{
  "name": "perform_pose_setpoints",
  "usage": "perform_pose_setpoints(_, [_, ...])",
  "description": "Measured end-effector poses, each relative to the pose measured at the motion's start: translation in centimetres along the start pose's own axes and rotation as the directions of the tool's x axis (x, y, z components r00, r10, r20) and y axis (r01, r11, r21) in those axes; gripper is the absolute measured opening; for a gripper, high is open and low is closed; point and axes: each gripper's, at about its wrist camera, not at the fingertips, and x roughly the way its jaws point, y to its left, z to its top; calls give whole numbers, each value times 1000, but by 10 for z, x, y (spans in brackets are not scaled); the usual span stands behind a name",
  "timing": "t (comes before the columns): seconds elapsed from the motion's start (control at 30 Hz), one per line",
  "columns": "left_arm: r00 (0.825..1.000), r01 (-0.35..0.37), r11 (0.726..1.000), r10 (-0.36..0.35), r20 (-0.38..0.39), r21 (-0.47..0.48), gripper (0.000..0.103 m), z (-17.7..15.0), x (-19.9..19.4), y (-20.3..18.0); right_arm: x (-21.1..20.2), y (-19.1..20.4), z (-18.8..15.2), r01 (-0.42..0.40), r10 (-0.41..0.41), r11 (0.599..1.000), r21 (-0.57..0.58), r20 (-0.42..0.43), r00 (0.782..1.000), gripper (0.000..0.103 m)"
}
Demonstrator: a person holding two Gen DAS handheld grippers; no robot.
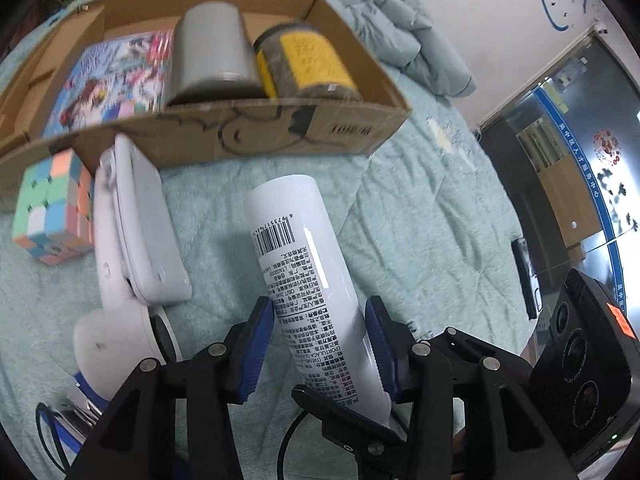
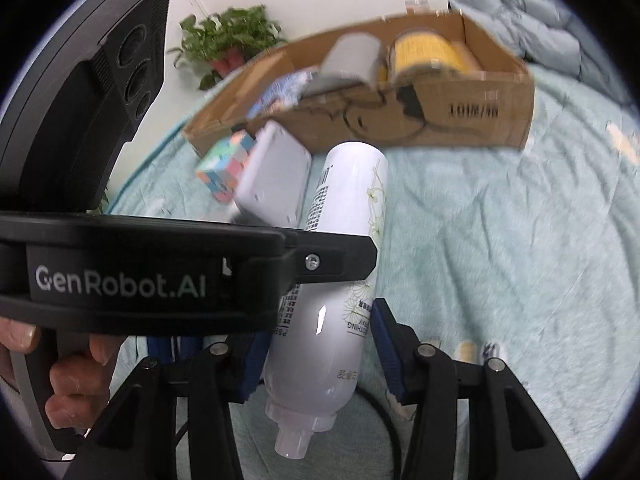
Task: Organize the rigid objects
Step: 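Lift the white spray bottle with both grippers and lower it beside the jar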
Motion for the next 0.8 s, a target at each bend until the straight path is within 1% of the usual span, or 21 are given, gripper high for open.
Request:
perform_pose_setpoints(0.13, [997, 4, 1000, -6, 74, 27, 41, 19, -27, -13, -16, 5, 18, 22, -21, 999, -23, 65, 998, 48])
perform_pose_setpoints(0.3, [984, 17, 997, -31, 174, 78, 40, 46, -64, -29, -39, 14, 48, 83, -70, 993, -81, 151, 986, 47])
perform_pose_setpoints(0.37, [978, 21, 995, -40, 204, 93, 40, 57, -77, -34, -38, 20, 61, 102, -83, 990, -100, 179, 980, 47])
perform_pose_setpoints(0.63, [957, 35, 990, -74, 281, 139, 40, 100, -113, -50, -59, 32, 104, 166, -122, 974, -153, 265, 956, 47])
perform_pose_setpoints(0.8, [943, 29, 985, -84, 322, 171, 40, 131, -132, -59, -66, 34, 128, 194, -137, 965, -176, 294, 946, 47])
